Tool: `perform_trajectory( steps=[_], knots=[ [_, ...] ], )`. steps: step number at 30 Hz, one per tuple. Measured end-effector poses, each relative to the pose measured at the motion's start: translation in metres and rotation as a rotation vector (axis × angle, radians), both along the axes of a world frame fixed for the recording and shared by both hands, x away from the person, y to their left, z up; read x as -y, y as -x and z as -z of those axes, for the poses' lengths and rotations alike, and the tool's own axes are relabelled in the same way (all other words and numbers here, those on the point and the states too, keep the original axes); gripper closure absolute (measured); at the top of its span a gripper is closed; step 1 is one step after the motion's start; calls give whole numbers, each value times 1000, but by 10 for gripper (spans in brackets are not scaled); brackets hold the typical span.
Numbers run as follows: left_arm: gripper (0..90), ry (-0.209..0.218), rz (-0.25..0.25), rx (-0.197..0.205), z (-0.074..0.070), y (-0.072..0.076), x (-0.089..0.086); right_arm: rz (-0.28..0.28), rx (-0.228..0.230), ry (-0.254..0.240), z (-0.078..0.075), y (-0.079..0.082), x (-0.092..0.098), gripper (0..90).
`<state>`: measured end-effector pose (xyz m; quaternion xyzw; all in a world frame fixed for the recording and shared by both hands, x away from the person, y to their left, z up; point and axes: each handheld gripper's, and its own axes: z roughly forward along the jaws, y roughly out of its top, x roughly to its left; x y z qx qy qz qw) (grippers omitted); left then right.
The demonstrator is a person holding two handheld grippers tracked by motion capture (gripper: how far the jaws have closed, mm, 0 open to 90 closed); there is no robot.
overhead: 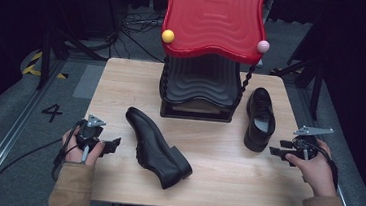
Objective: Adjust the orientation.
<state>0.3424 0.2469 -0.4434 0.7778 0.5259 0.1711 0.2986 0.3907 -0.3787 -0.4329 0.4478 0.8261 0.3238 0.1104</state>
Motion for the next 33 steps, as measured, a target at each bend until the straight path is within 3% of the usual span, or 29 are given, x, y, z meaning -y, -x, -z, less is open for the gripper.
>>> perform_trajectory(
  steps=[7, 11, 12, 13, 20, 23, 33],
  knots=[
    [189, 6, -3, 2, -3, 0, 0, -66, 35, 7, -6, 5, -10, 485],
    [189, 4, -2, 5, -4, 1, 0, -49, 38, -19, -7, 7, -8, 520],
    [189, 6, 3, 3, -5, 1, 0, -32, -11, -37, -8, 10, -8, 543],
    [189, 6, 3, 3, -5, 1, 0, -32, -11, -37, -8, 10, -8, 543],
    [189, 6, 8, 10, -8, 3, 1, -52, -7, -29, -21, 16, -13, 720],
    [191, 10, 14, 19, -12, 4, 1, -96, 15, -49, -30, 20, -24, 754],
    [190, 35, 19, 39, -15, 5, 1, -233, 11, -112, -43, 24, -63, 816]
  ],
)
